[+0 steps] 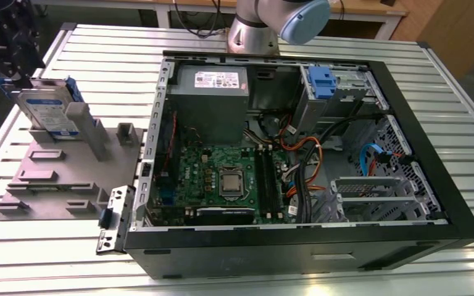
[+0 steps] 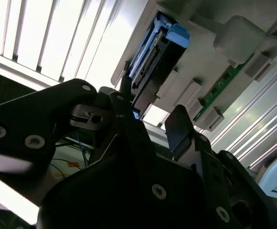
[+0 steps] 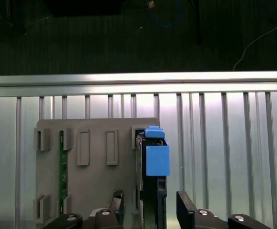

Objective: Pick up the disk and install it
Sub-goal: 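Pick up the disk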

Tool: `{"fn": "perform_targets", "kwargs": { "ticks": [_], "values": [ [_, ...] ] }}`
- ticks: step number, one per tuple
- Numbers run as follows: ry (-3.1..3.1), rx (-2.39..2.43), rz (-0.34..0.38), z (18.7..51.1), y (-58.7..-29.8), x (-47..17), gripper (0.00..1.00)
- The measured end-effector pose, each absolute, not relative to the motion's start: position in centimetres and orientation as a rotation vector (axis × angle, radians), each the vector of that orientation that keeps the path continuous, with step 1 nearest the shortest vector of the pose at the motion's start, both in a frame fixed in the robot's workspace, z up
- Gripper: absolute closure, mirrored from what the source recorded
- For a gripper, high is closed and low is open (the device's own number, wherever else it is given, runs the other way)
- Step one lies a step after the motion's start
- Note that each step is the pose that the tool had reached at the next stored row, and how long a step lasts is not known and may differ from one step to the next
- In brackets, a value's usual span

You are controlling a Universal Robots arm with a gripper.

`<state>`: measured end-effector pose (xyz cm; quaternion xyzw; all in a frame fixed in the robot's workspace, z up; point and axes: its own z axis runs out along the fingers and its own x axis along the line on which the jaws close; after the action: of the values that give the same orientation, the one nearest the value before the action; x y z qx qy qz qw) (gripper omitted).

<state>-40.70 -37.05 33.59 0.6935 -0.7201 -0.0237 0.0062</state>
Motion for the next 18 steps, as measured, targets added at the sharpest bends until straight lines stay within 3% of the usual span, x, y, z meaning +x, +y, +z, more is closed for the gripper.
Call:
{"fn": "perform_targets", "kwargs": {
  "ticks": [3, 18],
  "values": [
    [-2.253, 2.17, -0.074, 33.6, -37.0, -40.7, 0.35],
    [-2.185, 2.248, -0.062, 31.3, -36.3, -41.5, 0.35]
  ]
}}
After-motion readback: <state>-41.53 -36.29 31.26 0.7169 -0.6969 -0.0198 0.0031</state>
